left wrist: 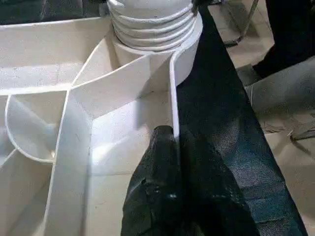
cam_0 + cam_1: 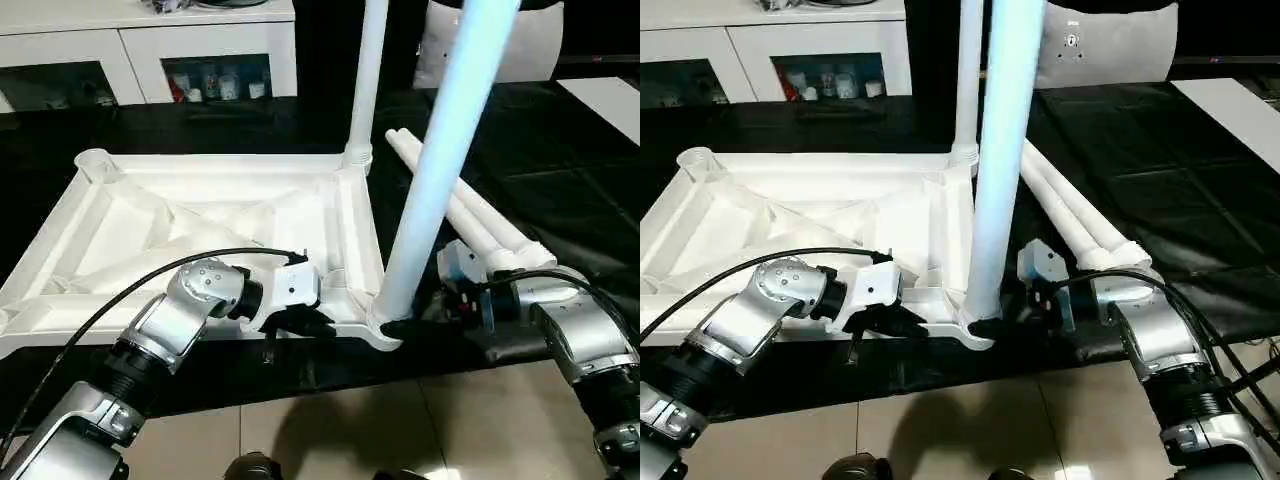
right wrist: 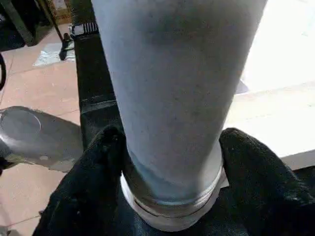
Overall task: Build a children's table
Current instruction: Rotate leg to tighten
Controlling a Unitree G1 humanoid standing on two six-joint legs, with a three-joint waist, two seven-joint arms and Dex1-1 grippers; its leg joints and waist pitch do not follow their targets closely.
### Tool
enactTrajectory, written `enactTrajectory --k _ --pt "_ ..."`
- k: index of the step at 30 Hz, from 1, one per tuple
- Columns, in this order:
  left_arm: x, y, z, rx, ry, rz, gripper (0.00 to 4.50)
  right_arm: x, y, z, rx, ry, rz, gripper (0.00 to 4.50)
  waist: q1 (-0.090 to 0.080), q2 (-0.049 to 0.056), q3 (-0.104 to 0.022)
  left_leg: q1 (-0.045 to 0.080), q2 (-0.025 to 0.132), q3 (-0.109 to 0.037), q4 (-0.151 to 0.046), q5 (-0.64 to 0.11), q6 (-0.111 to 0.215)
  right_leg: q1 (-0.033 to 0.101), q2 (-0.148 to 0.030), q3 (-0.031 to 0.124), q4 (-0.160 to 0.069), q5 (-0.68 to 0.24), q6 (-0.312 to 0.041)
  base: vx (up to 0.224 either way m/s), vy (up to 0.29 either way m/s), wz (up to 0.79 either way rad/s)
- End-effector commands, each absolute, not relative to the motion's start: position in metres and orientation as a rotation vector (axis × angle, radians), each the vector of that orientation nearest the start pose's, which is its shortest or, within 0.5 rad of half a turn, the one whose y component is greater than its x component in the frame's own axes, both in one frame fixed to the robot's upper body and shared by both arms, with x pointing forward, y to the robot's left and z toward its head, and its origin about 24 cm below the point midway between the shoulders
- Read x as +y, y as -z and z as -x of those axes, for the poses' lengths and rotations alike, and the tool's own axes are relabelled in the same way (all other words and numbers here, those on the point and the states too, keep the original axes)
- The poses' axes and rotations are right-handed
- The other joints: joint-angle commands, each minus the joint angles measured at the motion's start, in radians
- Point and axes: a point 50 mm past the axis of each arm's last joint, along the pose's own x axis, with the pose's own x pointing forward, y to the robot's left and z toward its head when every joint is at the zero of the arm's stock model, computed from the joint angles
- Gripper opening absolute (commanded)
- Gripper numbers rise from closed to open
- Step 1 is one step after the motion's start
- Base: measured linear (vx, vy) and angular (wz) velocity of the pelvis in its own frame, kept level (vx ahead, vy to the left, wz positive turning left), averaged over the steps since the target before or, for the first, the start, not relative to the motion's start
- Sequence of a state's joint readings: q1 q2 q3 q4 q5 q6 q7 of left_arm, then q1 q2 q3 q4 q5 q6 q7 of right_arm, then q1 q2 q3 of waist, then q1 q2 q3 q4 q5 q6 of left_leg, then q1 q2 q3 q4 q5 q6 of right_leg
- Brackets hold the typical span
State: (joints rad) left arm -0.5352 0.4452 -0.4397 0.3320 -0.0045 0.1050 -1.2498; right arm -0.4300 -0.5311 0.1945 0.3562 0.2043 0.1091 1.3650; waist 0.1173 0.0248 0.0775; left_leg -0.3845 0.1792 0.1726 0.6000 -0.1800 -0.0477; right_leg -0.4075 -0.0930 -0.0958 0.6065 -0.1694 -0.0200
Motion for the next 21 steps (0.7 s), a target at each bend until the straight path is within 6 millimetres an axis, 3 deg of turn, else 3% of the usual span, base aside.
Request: enactTrajectory --k 1,7,10,11,12,14,15,17,18,19,21 --pt "0.108 -0.059 -0.288 0.417 1.589 -0.601 0.00 -0.176 -0.072 -0.287 0.352 -1.438 0.271 2.75 -0.001 -0.012 -0.080 0.014 0.056 -0.012 -0.067 -0.158 0.087 0.057 -0.067 0.054 -0.066 -0.216 -0.238 0.000 0.000 0.00" --pt "0.106 -0.060 -0.291 0.432 1.518 -0.516 0.00 -0.172 -0.069 -0.283 0.358 -1.436 0.217 2.64 -0.003 -0.011 -0.075 0.016 0.055 -0.012 -0.070 -0.199 0.066 0.054 -0.067 0.056 -0.073 -0.280 -0.220 0.000 0.000 0.00" --pt "0.096 -0.066 -0.295 0.426 1.419 -0.409 0.00 -0.161 -0.066 -0.288 0.352 -1.330 0.133 2.63 -0.003 -0.012 -0.073 0.017 0.056 -0.013 -0.072 -0.196 0.064 0.054 -0.066 0.057 -0.072 -0.281 -0.222 0.000 0.000 0.00" --pt "0.092 -0.068 -0.297 0.427 1.382 -0.380 0.00 -0.156 -0.064 -0.291 0.351 -1.276 0.112 2.63 -0.008 -0.013 -0.070 0.016 0.056 -0.015 -0.073 -0.205 0.058 0.053 -0.067 0.057 -0.073 -0.296 -0.222 0.000 0.000 0.00" --pt "0.090 -0.068 -0.298 0.431 1.359 -0.360 0.00 -0.153 -0.063 -0.293 0.351 -1.240 0.104 2.60 -0.010 -0.007 -0.067 0.015 0.052 -0.018 -0.074 -0.216 0.050 0.052 -0.067 0.054 -0.079 -0.328 -0.213 0.000 0.000 0.00" --pt "0.080 -0.072 -0.302 0.433 1.274 -0.282 0.00 -0.143 -0.056 -0.303 0.350 -1.092 0.064 2.56 -0.020 -0.015 -0.065 0.011 0.050 -0.018 -0.077 -0.220 0.035 0.055 -0.067 0.054 -0.081 -0.350 -0.196 0.000 0.000 0.00" --pt "0.070 -0.074 -0.306 0.432 1.200 -0.221 0.00 -0.134 -0.051 -0.310 0.353 -0.977 0.008 2.56 -0.028 -0.013 -0.066 0.011 0.048 -0.019 -0.077 -0.223 0.025 0.053 -0.067 0.052 -0.082 -0.366 -0.191 0.000 0.000 0.00" --pt "0.065 -0.075 -0.308 0.431 1.167 -0.200 0.00 -0.130 -0.049 -0.313 0.357 -0.935 -0.023 2.56 -0.043 -0.017 -0.065 0.007 0.043 -0.021 -0.076 -0.230 0.017 0.057 -0.067 0.048 -0.086 -0.400 -0.175 0.000 0.000 0.00" --pt "0.059 -0.076 -0.311 0.428 1.130 -0.191 0.00 -0.125 -0.046 -0.314 0.359 -0.901 -0.039 2.56 -0.047 -0.017 -0.066 0.014 0.042 -0.019 -0.073 -0.232 0.023 0.051 -0.069 0.050 -0.094 -0.410 -0.170 0.000 0.000 0.00" --pt "0.047 -0.077 -0.315 0.420 1.062 -0.161 0.00 -0.117 -0.042 -0.318 0.373 -0.824 -0.057 2.56 -0.052 -0.015 -0.062 0.011 0.041 -0.018 -0.074 -0.227 0.031 0.050 -0.066 0.051 -0.095 -0.404 -0.169 0.000 0.000 0.00" --pt "0.041 -0.078 -0.317 0.416 1.034 -0.143 0.00 -0.114 -0.039 -0.320 0.381 -0.787 -0.063 2.56 -0.053 -0.018 -0.064 0.013 0.037 -0.015 -0.070 -0.224 0.039 0.049 -0.064 0.050 -0.100 -0.414 -0.162 0.000 0.000 0.00"
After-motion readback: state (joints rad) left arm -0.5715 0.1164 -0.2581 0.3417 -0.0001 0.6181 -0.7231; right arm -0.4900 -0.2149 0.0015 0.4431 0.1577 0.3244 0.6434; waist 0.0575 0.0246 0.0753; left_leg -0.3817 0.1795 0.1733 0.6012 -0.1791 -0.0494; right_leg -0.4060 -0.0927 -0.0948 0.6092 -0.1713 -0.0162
